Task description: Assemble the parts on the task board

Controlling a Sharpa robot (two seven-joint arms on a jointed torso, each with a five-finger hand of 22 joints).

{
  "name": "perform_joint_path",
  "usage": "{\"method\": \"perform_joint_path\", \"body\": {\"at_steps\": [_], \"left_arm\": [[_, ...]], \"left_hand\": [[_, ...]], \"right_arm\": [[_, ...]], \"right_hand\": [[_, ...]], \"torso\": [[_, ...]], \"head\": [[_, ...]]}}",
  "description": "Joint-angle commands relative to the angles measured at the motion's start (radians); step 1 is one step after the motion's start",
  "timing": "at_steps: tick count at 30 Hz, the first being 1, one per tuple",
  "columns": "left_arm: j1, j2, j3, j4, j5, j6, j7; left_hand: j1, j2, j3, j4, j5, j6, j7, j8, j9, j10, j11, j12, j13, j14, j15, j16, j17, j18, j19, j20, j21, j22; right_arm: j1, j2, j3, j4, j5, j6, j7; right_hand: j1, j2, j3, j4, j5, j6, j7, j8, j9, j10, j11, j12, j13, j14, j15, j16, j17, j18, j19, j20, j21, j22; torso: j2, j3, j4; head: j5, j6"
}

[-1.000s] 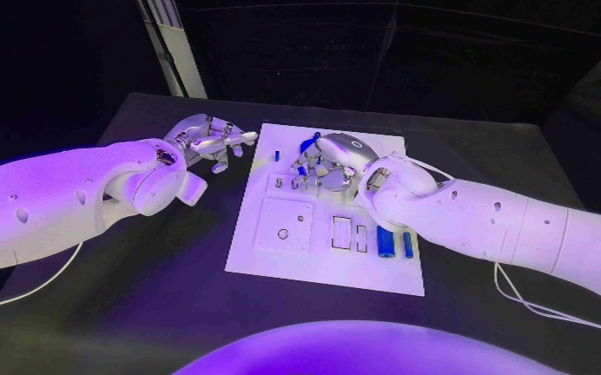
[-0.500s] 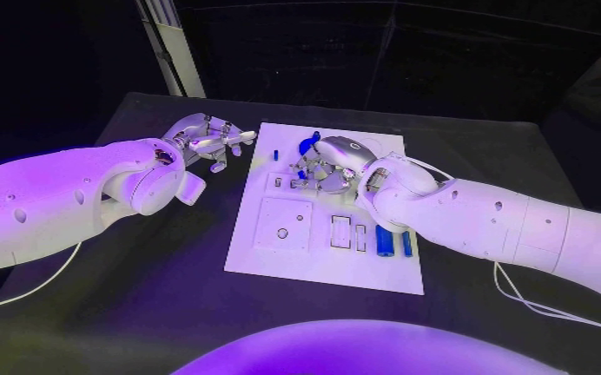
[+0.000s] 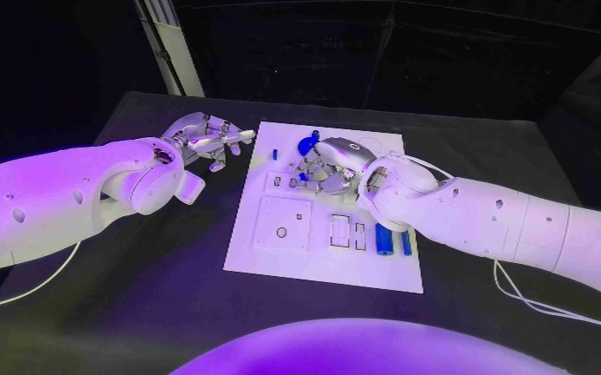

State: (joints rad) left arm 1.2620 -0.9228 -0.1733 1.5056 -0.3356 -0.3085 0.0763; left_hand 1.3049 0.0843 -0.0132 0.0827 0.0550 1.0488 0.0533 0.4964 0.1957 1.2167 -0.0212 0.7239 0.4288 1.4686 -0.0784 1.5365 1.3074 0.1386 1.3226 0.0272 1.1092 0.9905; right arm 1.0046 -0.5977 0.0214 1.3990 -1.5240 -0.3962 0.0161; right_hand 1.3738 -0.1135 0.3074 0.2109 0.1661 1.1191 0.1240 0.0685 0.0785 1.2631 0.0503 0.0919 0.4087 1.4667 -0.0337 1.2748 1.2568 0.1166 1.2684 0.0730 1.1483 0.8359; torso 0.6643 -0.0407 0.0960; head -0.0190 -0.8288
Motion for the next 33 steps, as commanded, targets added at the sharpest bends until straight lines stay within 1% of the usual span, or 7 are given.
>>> {"method": "perform_joint_path", "body": {"at_steps": [1,10,19,22,27,33], "left_arm": [[0.002,0.002,0.001,0.0,0.002,0.007,0.005],[0.002,0.002,0.001,0.0,0.002,0.007,0.004],[0.002,0.002,0.001,-0.003,0.002,0.008,0.005],[0.002,0.002,0.001,-0.003,0.002,0.008,0.005],[0.002,0.003,0.001,-0.003,0.002,0.009,0.005],[0.002,0.003,0.001,-0.004,0.002,0.01,0.004]], "left_hand": [[-0.002,-0.01,0.004,-0.001,0.003,-0.003,-0.004,-0.002,-0.001,-0.006,0.0,-0.007,-0.001,0.084,-0.004,-0.005,0.187,-0.009,-0.007,0.001,-0.005,-0.001],[-0.004,-0.01,0.009,0.001,0.003,-0.003,-0.004,-0.003,-0.002,-0.005,0.0,-0.008,-0.002,0.084,-0.004,-0.006,0.185,-0.009,-0.008,0.001,-0.006,-0.001],[-0.004,-0.01,0.009,0.001,0.003,-0.003,-0.004,-0.003,-0.002,-0.005,0.0,-0.008,-0.002,0.084,-0.004,-0.006,0.185,-0.009,-0.008,0.001,-0.006,-0.001],[-0.003,-0.01,0.011,0.0,0.003,-0.003,-0.004,-0.003,-0.002,-0.005,0.0,-0.009,-0.002,0.084,-0.004,-0.006,0.184,-0.009,-0.009,0.001,-0.007,-0.003],[-0.003,-0.01,0.011,0.0,0.003,-0.003,-0.004,-0.003,-0.002,-0.005,0.0,-0.009,-0.002,0.084,-0.004,-0.006,0.184,-0.009,-0.009,0.001,-0.007,-0.003],[-0.002,-0.009,0.014,0.0,0.003,-0.004,-0.004,-0.004,-0.003,-0.005,0.0,-0.009,-0.003,0.083,-0.004,-0.007,0.183,-0.009,-0.009,0.001,-0.008,-0.004]], "right_arm": [[0.002,-0.001,0.0,0.003,0.014,0.033,-0.012],[0.002,-0.002,0.0,0.005,0.027,0.043,-0.031],[0.001,-0.001,0.0,0.013,0.017,0.028,-0.066],[0.001,-0.001,0.0,0.016,0.01,0.024,-0.077],[0.001,-0.001,0.0,0.02,0.0,0.017,-0.087],[0.001,-0.002,0.0,0.024,-0.01,0.011,-0.094]], "right_hand": [[0.004,-0.01,0.009,0.0,-0.001,0.001,0.006,-0.002,0.0,0.005,0.003,-0.013,-0.013,0.038,0.008,-0.002,-0.001,0.019,0.001,0.005,-0.007,-0.002],[0.006,-0.01,0.011,-0.003,0.001,0.0,0.007,-0.002,0.0,0.008,0.003,-0.02,-0.021,0.038,0.008,-0.003,-0.002,0.018,0.002,0.006,-0.006,0.0],[0.013,-0.015,0.014,-0.011,0.005,-0.009,0.01,-0.004,-0.002,0.008,0.006,-0.03,-0.037,0.038,0.01,-0.004,-0.002,0.019,0.002,0.007,-0.008,-0.003],[0.018,-0.016,0.018,-0.016,0.006,-0.012,0.011,-0.004,-0.002,0.008,0.006,-0.03,-0.042,0.039,0.01,-0.002,0.0,0.019,0.001,0.007,-0.01,-0.006],[0.041,-0.013,0.029,-0.036,0.004,-0.007,0.009,0.0,-0.001,0.019,0.003,-0.025,-0.047,0.043,0.008,0.013,0.015,0.018,0.005,0.007,-0.005,0.003],[0.045,-0.017,0.029,-0.043,0.001,-0.007,0.009,0.0,-0.001,0.021,0.003,-0.024,-0.049,0.042,0.008,0.012,0.014,0.018,0.006,0.006,-0.003,0.006]], "torso": [[0.0,-0.0003,0.0003],[0.0,-0.0004,0.0011],[0.0,-0.0003,0.0011],[0.0,-0.0004,0.0012],[0.0,-0.0004,0.0015],[0.0,-0.0002,0.0014]], "head": [[-0.001,-0.001],[-0.002,-0.002],[-0.003,0.0],[-0.003,0.0],[-0.004,0.0],[-0.004,-0.001]]}}
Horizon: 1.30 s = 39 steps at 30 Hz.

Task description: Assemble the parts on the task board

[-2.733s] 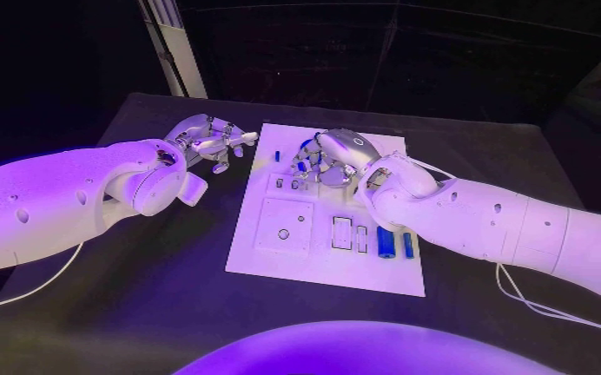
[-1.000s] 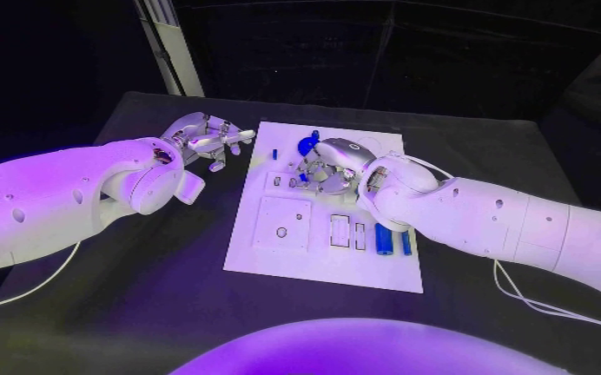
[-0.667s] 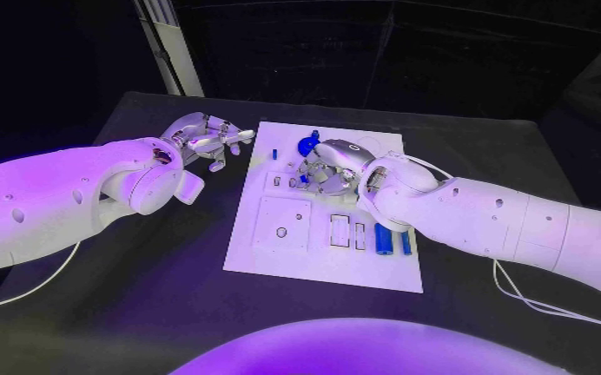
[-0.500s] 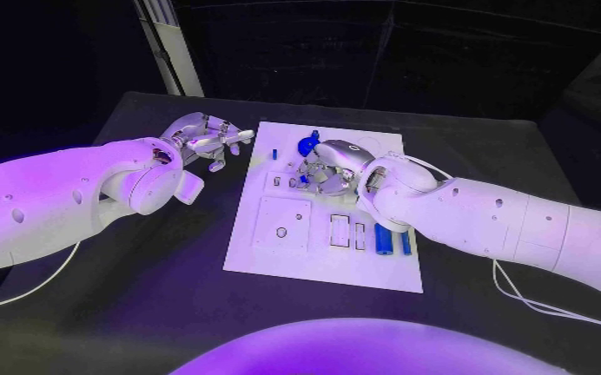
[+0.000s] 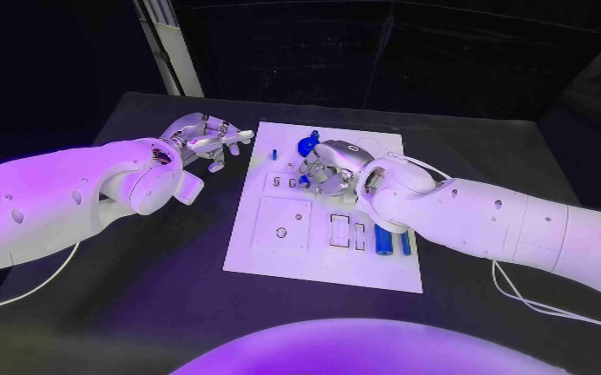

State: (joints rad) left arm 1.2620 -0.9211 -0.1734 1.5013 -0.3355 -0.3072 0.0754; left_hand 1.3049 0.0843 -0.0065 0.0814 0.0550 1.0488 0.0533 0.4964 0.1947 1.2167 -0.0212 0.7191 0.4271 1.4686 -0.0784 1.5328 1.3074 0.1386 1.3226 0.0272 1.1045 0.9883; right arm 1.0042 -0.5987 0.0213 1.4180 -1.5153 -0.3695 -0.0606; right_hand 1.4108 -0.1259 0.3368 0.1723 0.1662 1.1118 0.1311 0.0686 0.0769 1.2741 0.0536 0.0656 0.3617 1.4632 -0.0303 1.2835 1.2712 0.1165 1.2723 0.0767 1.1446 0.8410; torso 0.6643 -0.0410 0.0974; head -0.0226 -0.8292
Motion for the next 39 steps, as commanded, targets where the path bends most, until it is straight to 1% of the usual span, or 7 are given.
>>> {"method": "perform_joint_path", "body": {"at_steps": [1,10,16,24,31,35,39], "left_arm": [[0.002,0.001,0.001,0.0,0.002,0.009,0.005],[0.002,0.001,0.001,-0.001,0.002,0.009,0.004],[0.002,0.0,0.001,-0.001,0.002,0.009,0.004],[0.002,-0.001,0.001,-0.001,0.002,0.009,0.003],[0.002,-0.002,0.001,-0.001,0.002,0.01,0.003],[0.002,-0.002,0.001,0.0,0.002,0.011,0.002],[0.002,-0.003,0.001,0.001,0.002,0.011,0.002]], "left_hand": [[-0.002,-0.009,0.007,0.001,0.003,-0.004,-0.004,-0.004,-0.002,-0.005,0.0,-0.005,-0.001,0.083,-0.004,-0.003,0.183,-0.009,-0.009,0.001,-0.004,-0.002],[-0.002,-0.009,0.007,0.001,0.003,-0.004,-0.004,-0.004,-0.002,-0.005,0.0,-0.005,-0.001,0.083,-0.004,-0.003,0.183,-0.009,-0.009,0.001,-0.004,-0.002],[-0.002,-0.009,0.007,0.001,0.003,-0.004,-0.004,-0.004,-0.002,-0.005,0.0,-0.005,-0.001,0.083,-0.004,-0.003,0.183,-0.009,-0.009,0.001,-0.004,-0.002],[-0.002,-0.009,0.007,0.001,0.003,-0.004,-0.004,-0.004,-0.002,-0.005,0.0,-0.005,-0.001,0.083,-0.004,-0.003,0.183,-0.009,-0.009,0.001,-0.004,-0.002],[-0.002,-0.009,0.007,0.001,0.003,-0.004,-0.004,-0.004,-0.002,-0.005,0.0,-0.005,-0.001,0.083,-0.004,-0.003,0.183,-0.009,-0.009,0.001,-0.004,-0.002],[-0.002,-0.009,0.007,0.001,0.003,-0.004,-0.004,-0.004,-0.002,-0.005,0.0,-0.005,-0.001,0.083,-0.004,-0.003,0.183,-0.009,-0.009,0.001,-0.004,-0.002],[-0.002,-0.009,0.007,0.001,0.003,-0.004,-0.004,-0.004,-0.002,-0.005,0.0,-0.005,-0.001,0.083,-0.004,-0.003,0.183,-0.009,-0.009,0.001,-0.004,-0.002]], "right_arm": [[0.001,-0.001,0.0,0.005,-0.021,-0.016,-0.019],[0.001,0.002,0.0,0.012,-0.04,-0.016,-0.031],[0.0,0.002,0.0,0.028,-0.1,-0.024,-0.049],[-0.001,-0.005,0.001,0.069,-0.218,-0.019,-0.123],[0.0,-0.01,0.001,0.118,-0.347,0.023,-0.218],[0.0,-0.01,0.001,0.133,-0.403,0.05,-0.251],[0.0,-0.005,0.001,0.135,-0.457,0.099,-0.282]], "right_hand": [[0.008,-0.006,-0.001,-0.005,0.001,0.001,0.002,0.0,0.001,0.01,0.0,0.003,-0.002,0.046,0.005,0.004,0.0,0.018,0.002,0.002,0.001,0.002],[0.001,-0.01,-0.005,-0.004,0.001,0.002,0.003,0.001,0.001,0.014,0.0,0.006,-0.001,0.047,0.005,0.008,0.005,0.017,0.004,0.002,0.004,0.005],[-0.005,-0.013,-0.009,-0.002,0.0,0.003,0.003,0.001,0.001,0.016,0.0,0.007,-0.001,0.048,0.005,0.012,0.009,0.016,0.005,0.002,0.006,0.008],[-0.011,-0.018,-0.014,-0.002,-0.001,0.006,0.001,0.002,0.002,0.019,-0.001,0.009,-0.001,0.049,0.004,0.016,0.011,0.015,0.009,0.002,0.011,0.016],[-0.018,-0.025,-0.019,0.001,-0.003,0.008,0.0,0.002,0.002,0.021,-0.002,0.01,-0.001,0.051,0.003,0.018,0.013,0.015,0.012,0.001,0.014,0.021],[-0.019,-0.026,-0.02,0.002,-0.004,0.008,0.0,0.002,0.002,0.021,-0.002,0.01,-0.001,0.051,0.003,0.019,0.014,0.015,0.012,0.001,0.014,0.021],[-0.021,-0.028,-0.02,0.003,-0.006,0.008,-0.001,0.002,0.002,0.02,-0.002,0.009,-0.001,0.05,0.003,0.015,0.009,0.015,0.01,0.001,0.013,0.018]], "torso": [[0.0,0.0001,0.0001],[0.0,-0.0006,0.0016],[0.0,-0.0005,0.0012],[-0.001,-0.001,0.0009],[-0.002,-0.0009,0.0012],[-0.002,-0.0014,0.0015],[-0.001,-0.0017,0.002]], "head": [[0.0,0.0],[-0.001,-0.001],[0.0,0.0],[0.0,0.0],[0.0,0.001],[-0.001,0.002],[0.0,0.003]]}}
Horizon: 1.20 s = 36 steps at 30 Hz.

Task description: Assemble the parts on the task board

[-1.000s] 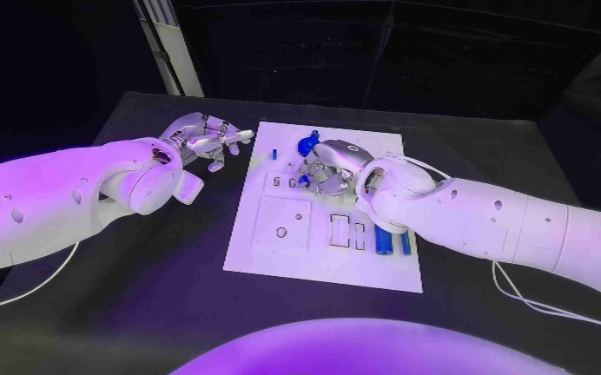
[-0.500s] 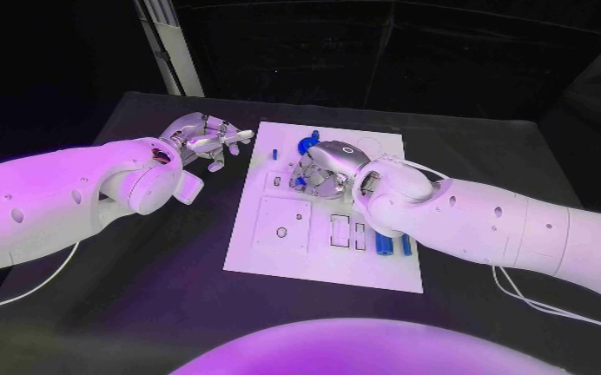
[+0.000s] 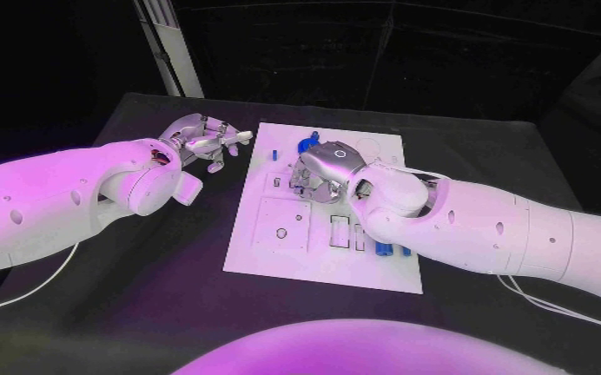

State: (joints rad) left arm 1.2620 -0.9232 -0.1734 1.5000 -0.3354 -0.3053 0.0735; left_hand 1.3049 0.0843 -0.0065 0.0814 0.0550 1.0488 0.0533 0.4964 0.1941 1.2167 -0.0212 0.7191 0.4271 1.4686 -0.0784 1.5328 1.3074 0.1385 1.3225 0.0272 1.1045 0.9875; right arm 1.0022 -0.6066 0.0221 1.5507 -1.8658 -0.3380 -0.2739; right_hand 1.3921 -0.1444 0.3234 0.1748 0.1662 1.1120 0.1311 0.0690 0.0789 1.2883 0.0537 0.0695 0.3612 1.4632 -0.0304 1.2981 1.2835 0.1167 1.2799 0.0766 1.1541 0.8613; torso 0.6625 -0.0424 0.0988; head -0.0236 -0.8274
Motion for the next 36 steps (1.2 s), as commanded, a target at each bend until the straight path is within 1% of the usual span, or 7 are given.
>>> {"method": "perform_joint_path", "body": {"at_steps": [1,9,17,21,26,30,36], "left_arm": [[0.002,-0.001,0.001,0.002,0.002,0.009,0.004],[0.002,-0.002,0.001,0.002,0.002,0.009,0.003],[0.002,-0.002,0.001,0.003,0.002,0.009,0.002],[0.002,-0.002,0.001,0.002,0.002,0.008,0.002],[0.002,-0.002,0.001,0.002,0.002,0.008,0.002],[0.002,-0.002,0.001,0.002,0.002,0.008,0.003],[0.002,-0.002,0.001,0.001,0.006,0.009,0.004]], "left_hand": [[-0.002,-0.009,0.007,0.001,0.003,-0.004,-0.004,-0.004,-0.001,-0.005,0.0,-0.005,-0.001,0.083,-0.004,-0.003,0.183,-0.009,-0.009,0.001,-0.004,-0.001],[-0.001,-0.01,0.011,0.0,0.003,-0.005,-0.004,-0.004,-0.002,-0.006,0.0,-0.006,-0.002,0.083,-0.004,-0.005,0.18,-0.008,-0.011,0.001,-0.006,-0.004],[-0.001,-0.01,0.011,0.0,0.003,-0.005,-0.004,-0.004,-0.002,-0.006,0.0,-0.006,-0.002,0.083,-0.004,-0.005,0.18,-0.008,-0.011,0.001,-0.006,-0.004],[-0.001,-0.01,0.011,0.0,0.003,-0.005,-0.004,-0.004,-0.002,-0.006,0.0,-0.006,-0.002,0.083,-0.004,-0.005,0.18,-0.008,-0.011,0.001,-0.006,-0.004],[-0.001,-0.01,0.011,0.0,0.003,-0.005,-0.004,-0.004,-0.002,-0.006,0.0,-0.006,-0.002,0.083,-0.004,-0.005,0.18,-0.008,-0.011,0.001,-0.006,-0.004],[-0.001,-0.01,0.011,0.0,0.003,-0.005,-0.004,-0.004,-0.002,-0.006,0.0,-0.006,-0.002,0.083,-0.004,-0.005,0.18,-0.008,-0.011,0.001,-0.006,-0.004],[-0.001,-0.011,0.013,0.001,0.002,-0.005,-0.004,-0.005,-0.002,-0.006,0.001,-0.007,-0.003,0.082,-0.004,-0.006,0.177,-0.007,-0.012,0.001,-0.009,-0.007]], "right_arm": [[0.002,0.004,0.001,0.001,-0.113,0.074,-0.072],[0.003,0.016,0.001,-0.006,-0.15,0.099,-0.094],[0.003,0.019,0.001,-0.016,-0.15,0.098,-0.097],[0.003,0.016,0.001,-0.012,-0.138,0.069,-0.087],[0.003,-0.001,0.001,0.005,-0.091,-0.015,-0.047],[0.003,-0.022,0.001,0.018,-0.031,-0.066,0.004],[0.003,-0.06,0.001,0.036,0.036,-0.038,0.074]], "right_hand": [[-0.003,-0.01,-0.007,0.001,-0.007,0.008,-0.001,0.001,0.0,0.006,-0.002,0.005,-0.001,0.05,0.003,0.0,-0.004,0.015,0.003,0.001,0.003,-0.003],[-0.005,-0.011,-0.008,0.002,-0.009,0.008,0.0,0.001,0.0,0.006,-0.002,0.005,-0.002,0.05,0.003,0.0,-0.003,0.015,0.003,0.001,0.003,-0.002],[-0.005,-0.009,-0.006,0.003,-0.01,0.01,-0.002,0.001,0.0,0.007,-0.003,0.005,-0.002,0.05,0.003,0.001,-0.003,0.015,0.003,0.001,0.004,-0.001],[-0.012,-0.01,-0.007,0.009,-0.012,0.01,-0.001,0.001,-0.001,0.007,-0.002,0.005,-0.003,0.049,0.003,-0.004,-0.008,0.015,0.002,0.001,0.003,-0.002],[-0.022,-0.013,-0.01,0.018,-0.011,0.006,0.0,-0.002,-0.002,0.005,-0.001,0.002,-0.006,0.049,0.004,-0.005,-0.01,0.015,0.002,0.001,0.003,-0.002],[-0.03,-0.02,-0.013,0.026,-0.012,-0.007,0.004,-0.007,-0.006,0.001,0.002,0.0,-0.008,0.049,0.006,-0.003,-0.009,0.014,0.003,0.002,0.004,-0.001],[-0.047,-0.038,-0.039,0.037,-0.031,-0.038,-0.001,-0.007,-0.011,0.032,-0.003,0.021,0.0,0.054,0.004,0.018,0.013,0.014,0.005,0.003,0.008,0.004]], "torso": [[0.001,-0.0003,0.0006],[0.002,0.0005,0.0014],[0.002,0.0003,0.0014],[0.002,0.0007,0.0007],[0.002,0.0019,-0.0001],[0.001,0.0011,0.0006],[0.0,0.0007,0.002]], "head": [[0.001,0.001],[0.0,0.002],[0.001,0.0],[0.001,0.0],[0.002,-0.001],[0.001,0.001],[0.001,0.001]]}}
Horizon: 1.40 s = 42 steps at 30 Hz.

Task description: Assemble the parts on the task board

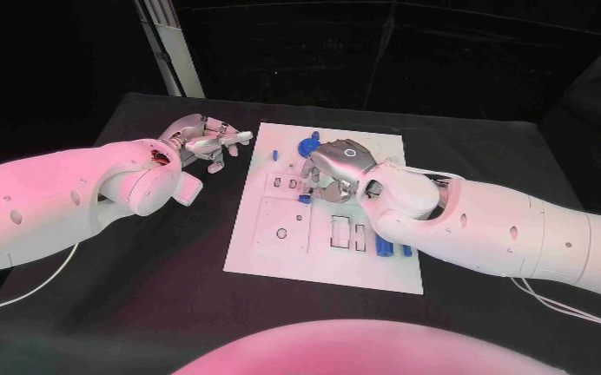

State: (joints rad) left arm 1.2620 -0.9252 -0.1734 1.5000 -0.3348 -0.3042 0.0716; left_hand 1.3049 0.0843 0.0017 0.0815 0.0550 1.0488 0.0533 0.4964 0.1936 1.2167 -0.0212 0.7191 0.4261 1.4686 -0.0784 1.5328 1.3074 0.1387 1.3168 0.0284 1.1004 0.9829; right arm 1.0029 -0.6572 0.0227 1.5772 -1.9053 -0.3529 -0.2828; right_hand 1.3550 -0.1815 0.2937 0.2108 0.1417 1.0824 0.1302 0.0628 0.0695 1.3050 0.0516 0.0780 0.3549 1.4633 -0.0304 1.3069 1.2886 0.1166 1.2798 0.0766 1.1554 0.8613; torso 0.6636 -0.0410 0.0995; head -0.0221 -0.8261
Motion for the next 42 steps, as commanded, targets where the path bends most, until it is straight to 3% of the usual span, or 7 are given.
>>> {"method": "perform_joint_path", "body": {"at_steps": [1,8,9,11,16,27,42], "left_arm": [[0.002,0.0,0.001,0.0,0.006,0.008,0.006],[0.002,0.001,0.001,-0.003,0.006,0.008,0.008],[0.002,0.002,0.001,-0.004,0.006,0.008,0.009],[0.002,0.002,0.001,-0.004,0.006,0.008,0.01],[0.002,0.004,0.001,-0.005,0.007,0.008,0.013],[0.002,0.006,0.001,-0.005,0.009,0.01,0.015],[0.002,0.005,0.001,-0.005,0.009,0.011,0.012]], "left_hand": [[-0.001,-0.011,0.005,0.001,0.002,-0.005,-0.003,-0.005,-0.001,-0.006,0.001,-0.007,-0.002,0.082,-0.004,-0.006,0.177,-0.007,-0.007,0.0,-0.005,-0.002],[-0.002,-0.012,0.006,0.001,0.002,-0.006,-0.003,-0.005,-0.002,-0.006,0.001,-0.007,-0.002,0.081,-0.004,-0.008,0.174,-0.007,-0.008,0.0,-0.007,-0.005],[-0.002,-0.012,0.006,0.001,0.002,-0.006,-0.003,-0.005,-0.002,-0.006,0.001,-0.007,-0.002,0.081,-0.004,-0.008,0.174,-0.007,-0.008,0.0,-0.007,-0.005],[-0.002,-0.012,0.006,0.001,0.002,-0.006,-0.003,-0.005,-0.002,-0.007,0.001,-0.008,-0.002,0.081,-0.003,-0.009,0.173,-0.006,-0.009,0.0,-0.008,-0.006],[-0.002,-0.013,0.007,0.001,0.002,-0.007,-0.002,-0.006,-0.002,-0.008,0.001,-0.009,-0.003,0.081,-0.003,-0.01,0.171,-0.006,-0.011,0.0,-0.011,-0.01],[-0.002,-0.014,0.009,0.001,0.002,-0.008,-0.002,-0.006,-0.002,-0.009,0.002,-0.01,-0.003,0.08,-0.003,-0.011,0.168,-0.005,-0.012,0.001,-0.014,-0.013],[-0.002,-0.014,0.009,0.001,0.002,-0.008,-0.002,-0.006,-0.002,-0.009,0.002,-0.01,-0.003,0.08,-0.003,-0.011,0.168,-0.005,-0.012,0.001,-0.014,-0.013]], "right_arm": [[0.002,-0.015,0.001,0.012,0.081,-0.012,0.091],[0.003,-0.044,0.001,0.032,0.095,0.064,0.12],[0.003,-0.046,0.001,0.033,0.093,0.075,0.12],[0.003,-0.047,0.001,0.034,0.088,0.089,0.116],[0.003,-0.042,0.001,0.03,0.062,0.111,0.096],[0.003,-0.012,0.001,0.005,0.027,0.14,0.052],[0.003,0.019,0.001,-0.018,0.014,0.207,0.029]], "right_hand": [[-0.011,-0.003,-0.018,0.001,-0.011,-0.01,-0.004,0.0,-0.001,0.033,-0.006,0.026,0.014,0.054,0.0,0.012,0.009,0.014,0.007,0.001,0.009,0.007],[-0.007,0.003,-0.137,-0.003,-0.015,-0.008,-0.028,0.004,0.002,0.039,-0.026,0.267,0.23,0.062,-0.028,0.052,0.047,0.002,0.023,-0.016,0.043,0.057],[0.001,0.006,-0.164,-0.005,-0.015,-0.011,-0.031,0.002,0.002,-0.021,-0.029,0.341,0.305,0.064,-0.018,0.071,0.065,0.004,0.026,-0.022,0.052,0.071],[0.011,0.023,-0.197,-0.004,-0.016,-0.008,-0.034,0.004,0.002,-0.059,-0.022,0.524,0.457,0.068,-0.027,0.099,0.093,-0.001,0.032,-0.019,0.071,0.099],[0.029,0.052,-0.232,-0.002,-0.017,-0.003,-0.029,0.007,0.003,-0.047,-0.031,0.827,0.685,0.077,-0.02,0.142,0.138,-0.009,0.048,-0.02,0.11,0.157],[0.055,0.077,-0.243,-0.006,0.007,0.01,-0.03,0.012,0.004,-0.009,-0.032,0.995,0.801,0.087,-0.02,0.182,0.183,-0.021,0.073,-0.019,0.154,0.226],[0.057,0.081,-0.246,-0.006,0.015,0.014,-0.031,0.012,0.004,0.005,-0.033,1.035,0.83,0.089,-0.02,0.192,0.193,-0.023,0.077,-0.018,0.164,0.242]], "torso": [[-0.001,-0.0009,0.001],[0.0,-0.0001,-0.0001],[0.0,0.0001,-0.0001],[0.0,0.0,0.0001],[0.0,-0.0011,0.0006],[0.0,-0.0018,0.0014],[0.0,-0.0007,0.0012]], "head": [[0.0,0.0],[0.001,0.002],[0.001,0.002],[0.001,0.002],[0.0,0.003],[-0.002,0.0],[0.0,-0.004]]}}
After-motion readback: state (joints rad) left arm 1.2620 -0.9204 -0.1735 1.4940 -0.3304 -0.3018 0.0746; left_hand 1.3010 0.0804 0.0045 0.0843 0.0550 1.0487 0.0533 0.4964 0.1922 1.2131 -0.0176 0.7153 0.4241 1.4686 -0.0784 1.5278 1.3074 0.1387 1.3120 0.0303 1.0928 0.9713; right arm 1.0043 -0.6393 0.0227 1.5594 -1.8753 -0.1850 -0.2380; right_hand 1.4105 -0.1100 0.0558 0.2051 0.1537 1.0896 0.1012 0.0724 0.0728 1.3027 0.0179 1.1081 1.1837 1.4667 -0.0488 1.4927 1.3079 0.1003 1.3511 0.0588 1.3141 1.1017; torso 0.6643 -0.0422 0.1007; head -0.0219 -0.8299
